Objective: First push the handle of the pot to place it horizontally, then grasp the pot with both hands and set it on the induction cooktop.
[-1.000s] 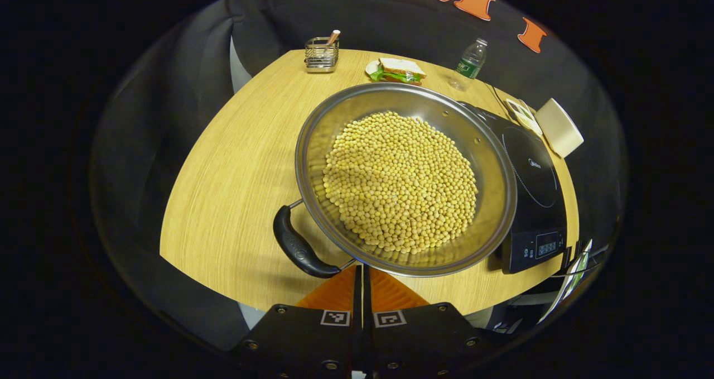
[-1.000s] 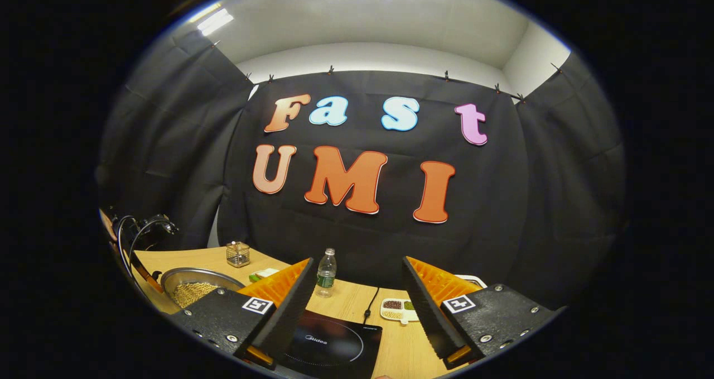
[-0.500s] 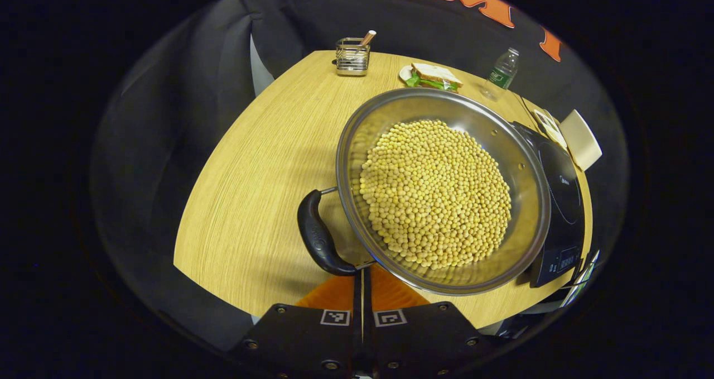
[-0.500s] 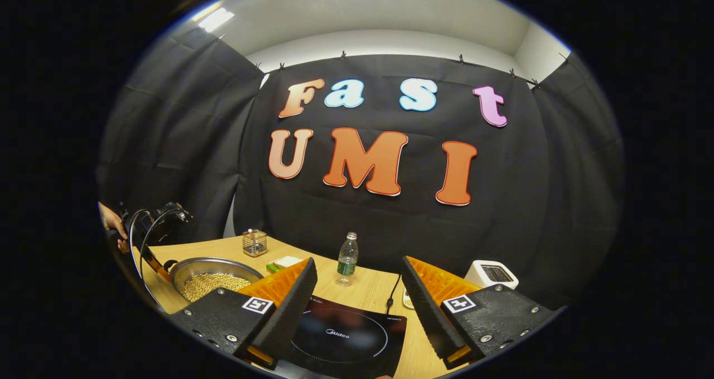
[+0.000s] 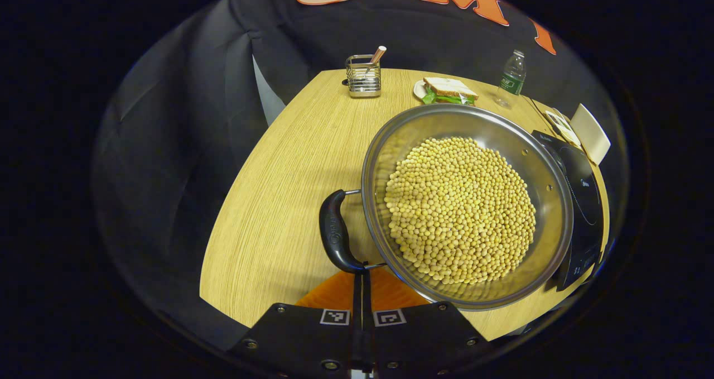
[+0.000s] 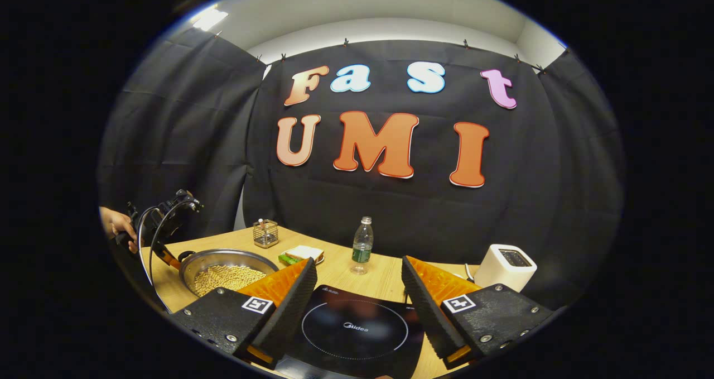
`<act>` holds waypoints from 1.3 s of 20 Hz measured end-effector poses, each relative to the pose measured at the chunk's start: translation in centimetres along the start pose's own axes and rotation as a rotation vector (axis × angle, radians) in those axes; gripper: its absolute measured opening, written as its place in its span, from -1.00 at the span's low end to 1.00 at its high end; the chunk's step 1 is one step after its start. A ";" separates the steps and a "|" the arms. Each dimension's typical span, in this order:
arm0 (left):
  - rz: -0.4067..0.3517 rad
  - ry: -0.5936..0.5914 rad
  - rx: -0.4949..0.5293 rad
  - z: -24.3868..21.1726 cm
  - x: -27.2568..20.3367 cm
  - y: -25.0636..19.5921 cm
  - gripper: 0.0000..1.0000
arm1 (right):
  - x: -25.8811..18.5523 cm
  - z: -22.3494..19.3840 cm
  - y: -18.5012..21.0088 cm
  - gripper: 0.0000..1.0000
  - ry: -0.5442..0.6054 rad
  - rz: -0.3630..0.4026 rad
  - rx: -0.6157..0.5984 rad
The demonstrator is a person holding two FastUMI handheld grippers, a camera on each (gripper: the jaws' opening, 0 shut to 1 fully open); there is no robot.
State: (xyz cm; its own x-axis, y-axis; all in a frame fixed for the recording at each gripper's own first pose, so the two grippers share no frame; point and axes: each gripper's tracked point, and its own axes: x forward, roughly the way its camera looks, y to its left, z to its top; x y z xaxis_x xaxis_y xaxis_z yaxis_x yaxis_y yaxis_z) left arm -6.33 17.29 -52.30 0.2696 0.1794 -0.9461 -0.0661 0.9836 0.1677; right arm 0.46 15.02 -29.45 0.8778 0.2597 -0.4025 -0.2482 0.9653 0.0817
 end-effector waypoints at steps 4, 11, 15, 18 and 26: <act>0.014 -0.062 0.031 1.2 0.5 0.8 -0.98 | 0.7 -1.6 2.0 0.91 0.058 0.036 0.016; 0.014 -0.157 0.065 3.2 1.5 2.0 -0.97 | 2.0 -4.2 6.0 0.91 0.141 0.101 0.082; 0.012 -0.208 0.056 4.2 2.2 2.4 -0.98 | 2.9 -6.1 8.1 0.91 0.215 0.128 0.128; 0.004 -0.234 0.063 4.9 2.5 2.6 -0.98 | 3.5 -7.7 9.8 0.92 0.279 0.149 0.180; -0.043 -0.291 0.044 5.7 1.9 3.6 -0.96 | 5.8 -10.6 14.2 0.96 0.420 0.180 0.248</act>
State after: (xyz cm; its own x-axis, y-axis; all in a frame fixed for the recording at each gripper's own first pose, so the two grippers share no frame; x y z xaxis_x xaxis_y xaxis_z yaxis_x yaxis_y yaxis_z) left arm -0.61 21.27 -51.94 0.5360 0.1286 -0.8344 -0.0084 0.9891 0.1471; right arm -2.30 29.89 -40.29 0.5773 0.4374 -0.6895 -0.2304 0.8973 0.3764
